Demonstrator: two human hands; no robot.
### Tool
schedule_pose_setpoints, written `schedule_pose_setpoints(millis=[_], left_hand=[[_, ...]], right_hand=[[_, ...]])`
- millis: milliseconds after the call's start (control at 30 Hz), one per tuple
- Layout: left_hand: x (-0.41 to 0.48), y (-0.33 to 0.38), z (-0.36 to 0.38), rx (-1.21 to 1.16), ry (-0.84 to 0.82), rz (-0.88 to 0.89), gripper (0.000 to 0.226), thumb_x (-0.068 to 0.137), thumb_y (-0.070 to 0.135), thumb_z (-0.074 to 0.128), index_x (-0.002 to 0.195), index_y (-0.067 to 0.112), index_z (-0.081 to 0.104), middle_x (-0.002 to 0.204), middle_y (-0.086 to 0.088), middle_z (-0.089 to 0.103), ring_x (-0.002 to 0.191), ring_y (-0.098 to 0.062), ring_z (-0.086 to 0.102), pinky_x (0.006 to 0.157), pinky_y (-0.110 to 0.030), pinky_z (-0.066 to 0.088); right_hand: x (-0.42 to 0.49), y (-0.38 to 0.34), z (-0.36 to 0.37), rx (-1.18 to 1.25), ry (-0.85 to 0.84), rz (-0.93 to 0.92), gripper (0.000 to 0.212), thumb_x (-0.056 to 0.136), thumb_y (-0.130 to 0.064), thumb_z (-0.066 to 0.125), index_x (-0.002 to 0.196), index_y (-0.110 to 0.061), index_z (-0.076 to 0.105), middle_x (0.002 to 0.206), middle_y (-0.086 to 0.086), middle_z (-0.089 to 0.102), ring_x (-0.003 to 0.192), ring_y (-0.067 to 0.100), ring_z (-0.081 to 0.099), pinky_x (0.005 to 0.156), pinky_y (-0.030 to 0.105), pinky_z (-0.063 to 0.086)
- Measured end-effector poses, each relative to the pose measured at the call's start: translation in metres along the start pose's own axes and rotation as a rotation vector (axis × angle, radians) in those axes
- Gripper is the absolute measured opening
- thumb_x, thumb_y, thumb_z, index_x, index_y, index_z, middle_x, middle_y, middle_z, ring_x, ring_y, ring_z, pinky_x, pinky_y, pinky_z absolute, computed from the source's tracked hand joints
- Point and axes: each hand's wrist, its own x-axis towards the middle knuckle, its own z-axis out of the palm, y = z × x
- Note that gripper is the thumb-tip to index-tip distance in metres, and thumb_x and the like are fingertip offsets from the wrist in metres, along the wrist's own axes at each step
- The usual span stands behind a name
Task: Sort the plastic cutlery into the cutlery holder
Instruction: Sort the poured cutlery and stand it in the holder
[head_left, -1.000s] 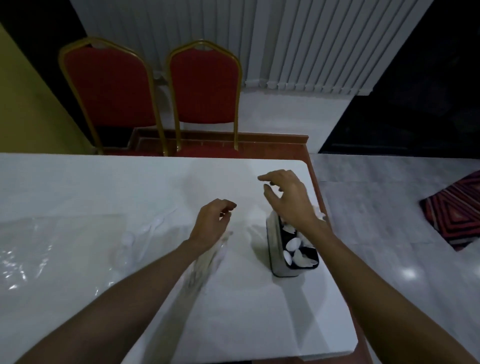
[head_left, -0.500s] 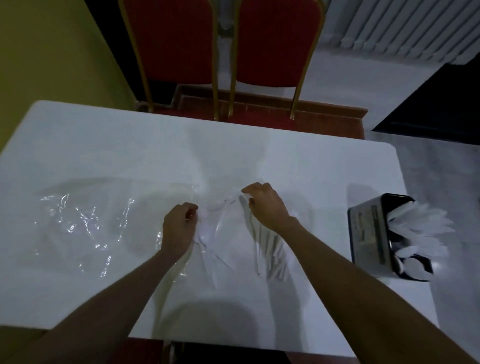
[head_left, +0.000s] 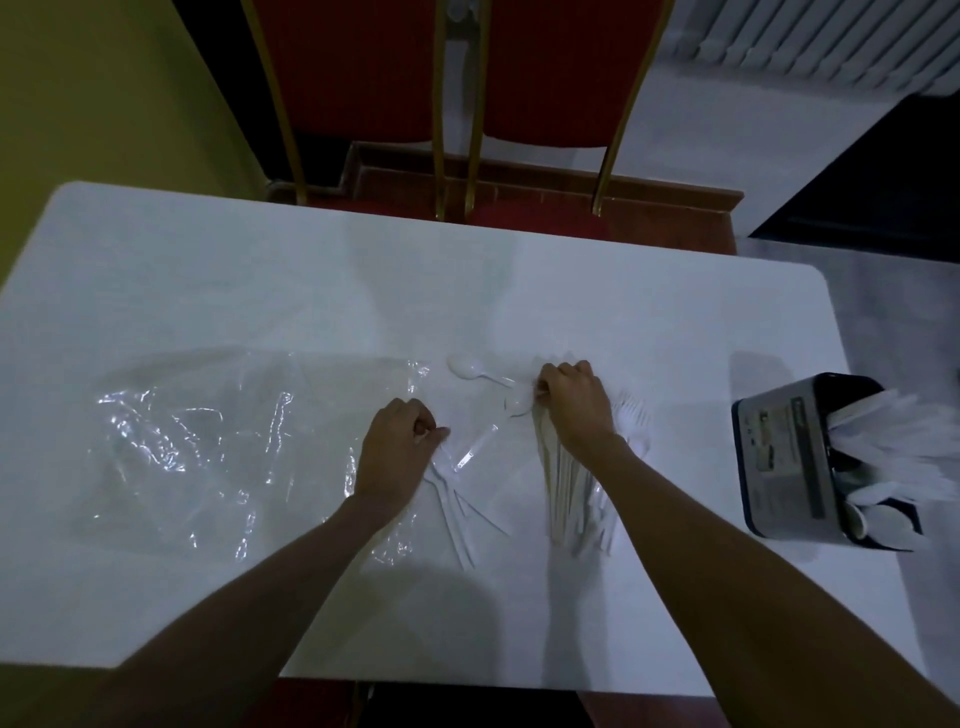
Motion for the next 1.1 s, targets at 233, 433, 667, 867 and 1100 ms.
schedule_pose_setpoints(millis=[233, 433, 667, 867, 1100], left_hand=[[-0.037, 0.003, 0.004, 0.479, -0.194, -0.02, 0.052, 0.065, 0.072, 0.062, 0.067, 0.021, 0.05, 0.074, 0.006, 0.058, 0.082, -0.016, 0.053, 0.067, -0.031, 0.048], [-0.02, 0.003, 0.012, 0.214, -0.108, -0.154, 0.033, 0.073, 0.051, 0.07, 0.07, 0.023, 0.054, 0.075, 0.005, 0.058, 0.079, -0.02, 0.057, 0.069, -0.035, 0.049], [-0.009, 0.01, 0.013, 0.05, 0.009, -0.128, 0.019, 0.08, 0.025, 0.071, 0.077, 0.015, 0.056, 0.072, -0.002, 0.061, 0.072, -0.022, 0.058, 0.064, -0.028, 0.039], [-0.034, 0.055, 0.049, 0.001, -0.097, 0.028, 0.016, 0.084, 0.024, 0.068, 0.082, 0.012, 0.058, 0.073, 0.004, 0.052, 0.067, -0.011, 0.05, 0.058, -0.017, 0.037], [-0.043, 0.087, 0.111, 0.107, -0.264, -0.214, 0.041, 0.072, 0.048, 0.075, 0.086, 0.014, 0.056, 0.084, 0.0, 0.058, 0.077, -0.016, 0.056, 0.063, -0.024, 0.037]], right_hand=[[0.0, 0.004, -0.004, -0.018, -0.123, 0.136, 0.028, 0.097, -0.021, 0.051, 0.115, -0.001, 0.053, 0.117, 0.018, 0.058, 0.113, 0.035, 0.048, 0.088, 0.042, 0.044], [-0.001, 0.007, -0.006, 0.151, -0.035, 0.239, 0.018, 0.094, -0.013, 0.052, 0.11, -0.004, 0.055, 0.107, 0.017, 0.064, 0.106, 0.035, 0.052, 0.086, 0.044, 0.046], [-0.015, 0.014, -0.01, 0.616, 0.058, 0.339, 0.014, 0.084, -0.013, 0.071, 0.095, -0.005, 0.069, 0.092, 0.01, 0.071, 0.081, 0.018, 0.064, 0.074, 0.02, 0.048], [-0.033, 0.028, -0.013, 0.783, 0.09, 0.432, 0.013, 0.088, -0.01, 0.066, 0.099, -0.002, 0.066, 0.087, 0.016, 0.072, 0.049, 0.001, 0.061, 0.053, 0.003, 0.045], [-0.07, 0.058, -0.019, 0.783, 0.129, 0.509, 0.01, 0.092, -0.015, 0.063, 0.097, -0.007, 0.067, 0.081, 0.007, 0.072, 0.056, 0.009, 0.066, 0.055, 0.004, 0.046]])
